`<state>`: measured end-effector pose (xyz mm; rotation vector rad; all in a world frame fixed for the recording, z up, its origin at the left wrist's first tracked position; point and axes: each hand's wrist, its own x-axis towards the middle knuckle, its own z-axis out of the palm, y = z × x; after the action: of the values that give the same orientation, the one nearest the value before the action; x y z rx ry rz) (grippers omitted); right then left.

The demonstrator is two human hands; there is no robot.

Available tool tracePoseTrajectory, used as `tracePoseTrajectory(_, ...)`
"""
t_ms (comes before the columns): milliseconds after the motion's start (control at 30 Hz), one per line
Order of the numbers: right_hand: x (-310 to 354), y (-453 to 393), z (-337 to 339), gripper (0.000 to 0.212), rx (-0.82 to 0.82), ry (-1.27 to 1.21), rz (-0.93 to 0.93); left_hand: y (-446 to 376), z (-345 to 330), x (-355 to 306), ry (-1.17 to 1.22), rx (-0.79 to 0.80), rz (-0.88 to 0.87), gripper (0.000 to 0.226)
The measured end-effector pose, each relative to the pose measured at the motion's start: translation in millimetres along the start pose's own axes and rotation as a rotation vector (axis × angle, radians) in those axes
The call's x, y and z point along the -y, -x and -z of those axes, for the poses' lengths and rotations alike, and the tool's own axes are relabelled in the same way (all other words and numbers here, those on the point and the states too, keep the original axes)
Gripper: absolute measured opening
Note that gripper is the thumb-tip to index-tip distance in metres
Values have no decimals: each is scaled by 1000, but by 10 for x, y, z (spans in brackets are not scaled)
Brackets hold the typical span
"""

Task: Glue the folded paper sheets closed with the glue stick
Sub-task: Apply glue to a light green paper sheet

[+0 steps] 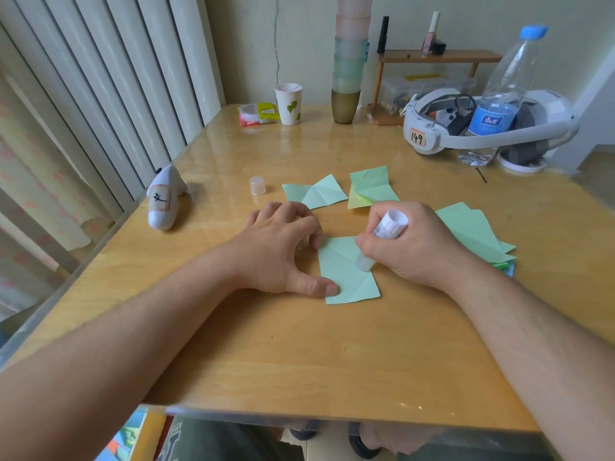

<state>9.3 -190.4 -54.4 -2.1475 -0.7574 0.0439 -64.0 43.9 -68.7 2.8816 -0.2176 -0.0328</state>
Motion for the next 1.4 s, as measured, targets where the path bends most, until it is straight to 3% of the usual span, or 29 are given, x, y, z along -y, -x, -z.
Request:
tracePoseTrajectory(233, 9, -39, 55, 21, -261, -316, 5, 6, -15, -16, -8, -2, 11, 71)
tracePoseTrajectory(333, 57, -12, -14, 14, -136, -432, 23, 13, 12, -27, -13, 35, 30, 72)
tracePoseTrajectory(500, 136, 49, -105, 30, 13, -544, 60, 70, 0, -51, -8, 5, 49, 71)
tracePoseTrajectory(733, 113, 42, -211, 25, -38, -311, 21, 146, -100, -27, 73, -222, 69, 75)
tracePoseTrajectory(1400, 118, 79, -40, 26, 103, -75, -33, 180, -69, -72, 66, -141, 96, 76)
